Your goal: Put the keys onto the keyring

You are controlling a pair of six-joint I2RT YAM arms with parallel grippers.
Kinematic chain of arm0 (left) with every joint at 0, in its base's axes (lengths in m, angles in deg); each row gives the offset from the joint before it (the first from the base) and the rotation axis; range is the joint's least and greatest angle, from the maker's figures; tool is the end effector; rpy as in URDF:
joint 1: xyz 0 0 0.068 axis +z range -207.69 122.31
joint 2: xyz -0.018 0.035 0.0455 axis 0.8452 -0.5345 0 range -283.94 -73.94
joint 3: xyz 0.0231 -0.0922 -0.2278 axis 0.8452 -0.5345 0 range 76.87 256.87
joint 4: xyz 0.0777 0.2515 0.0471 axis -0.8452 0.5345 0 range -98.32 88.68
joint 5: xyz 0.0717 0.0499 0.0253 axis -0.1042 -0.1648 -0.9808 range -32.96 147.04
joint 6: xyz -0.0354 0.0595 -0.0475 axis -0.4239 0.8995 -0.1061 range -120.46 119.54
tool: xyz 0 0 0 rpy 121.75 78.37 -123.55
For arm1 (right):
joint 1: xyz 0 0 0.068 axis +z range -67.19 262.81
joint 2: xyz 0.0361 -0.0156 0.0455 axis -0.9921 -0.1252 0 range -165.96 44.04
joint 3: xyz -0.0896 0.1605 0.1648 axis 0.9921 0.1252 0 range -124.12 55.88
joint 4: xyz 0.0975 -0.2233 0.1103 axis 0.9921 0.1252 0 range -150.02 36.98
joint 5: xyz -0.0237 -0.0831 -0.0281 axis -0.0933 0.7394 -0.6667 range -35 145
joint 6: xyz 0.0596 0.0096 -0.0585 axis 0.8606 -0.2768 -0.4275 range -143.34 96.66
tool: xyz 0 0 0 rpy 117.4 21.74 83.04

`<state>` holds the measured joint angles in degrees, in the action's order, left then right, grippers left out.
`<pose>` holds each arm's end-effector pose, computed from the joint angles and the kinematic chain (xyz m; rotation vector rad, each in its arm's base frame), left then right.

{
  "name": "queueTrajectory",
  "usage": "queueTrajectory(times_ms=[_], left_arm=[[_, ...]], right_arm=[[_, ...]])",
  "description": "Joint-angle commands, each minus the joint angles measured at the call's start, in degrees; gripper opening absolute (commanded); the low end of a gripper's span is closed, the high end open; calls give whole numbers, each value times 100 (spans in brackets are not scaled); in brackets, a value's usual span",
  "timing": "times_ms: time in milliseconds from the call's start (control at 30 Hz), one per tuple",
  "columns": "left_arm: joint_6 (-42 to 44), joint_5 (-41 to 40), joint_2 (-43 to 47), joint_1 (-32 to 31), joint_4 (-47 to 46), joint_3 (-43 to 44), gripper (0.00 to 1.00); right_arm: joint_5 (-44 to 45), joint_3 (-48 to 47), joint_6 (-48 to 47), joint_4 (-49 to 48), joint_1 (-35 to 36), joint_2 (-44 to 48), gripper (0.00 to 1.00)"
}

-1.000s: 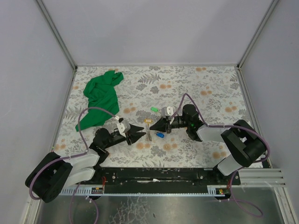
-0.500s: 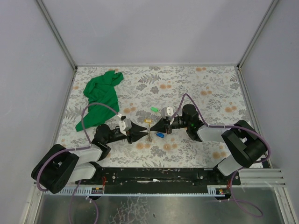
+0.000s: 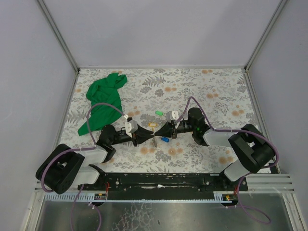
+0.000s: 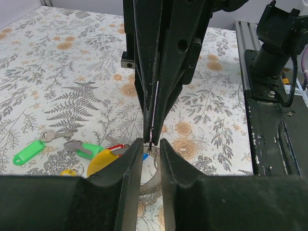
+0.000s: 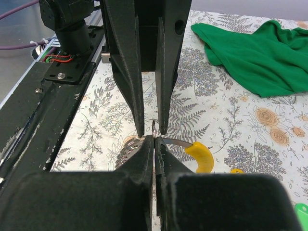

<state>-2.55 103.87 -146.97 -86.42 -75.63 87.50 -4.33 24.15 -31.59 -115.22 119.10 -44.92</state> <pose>0.1884 -0.1645 0.1560 1.0000 1.2533 -1.0253 0.2153 0.2366 0.1676 -1.3429 1.0845 1.1895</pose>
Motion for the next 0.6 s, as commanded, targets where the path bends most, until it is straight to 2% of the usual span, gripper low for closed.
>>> queueTrajectory(times_ms=[0,333,567], left_arm=[[149,112,-18,64,-166,106,19],[312,1,-10,89,40,80,15],[420,21,47,96,262,146,0]], right_arm=[[-140,-117,79,-421,-39,169,0],[-121,-80,89,-456,-43,226,0],[-66,-70,92,-442,-40,202,0]])
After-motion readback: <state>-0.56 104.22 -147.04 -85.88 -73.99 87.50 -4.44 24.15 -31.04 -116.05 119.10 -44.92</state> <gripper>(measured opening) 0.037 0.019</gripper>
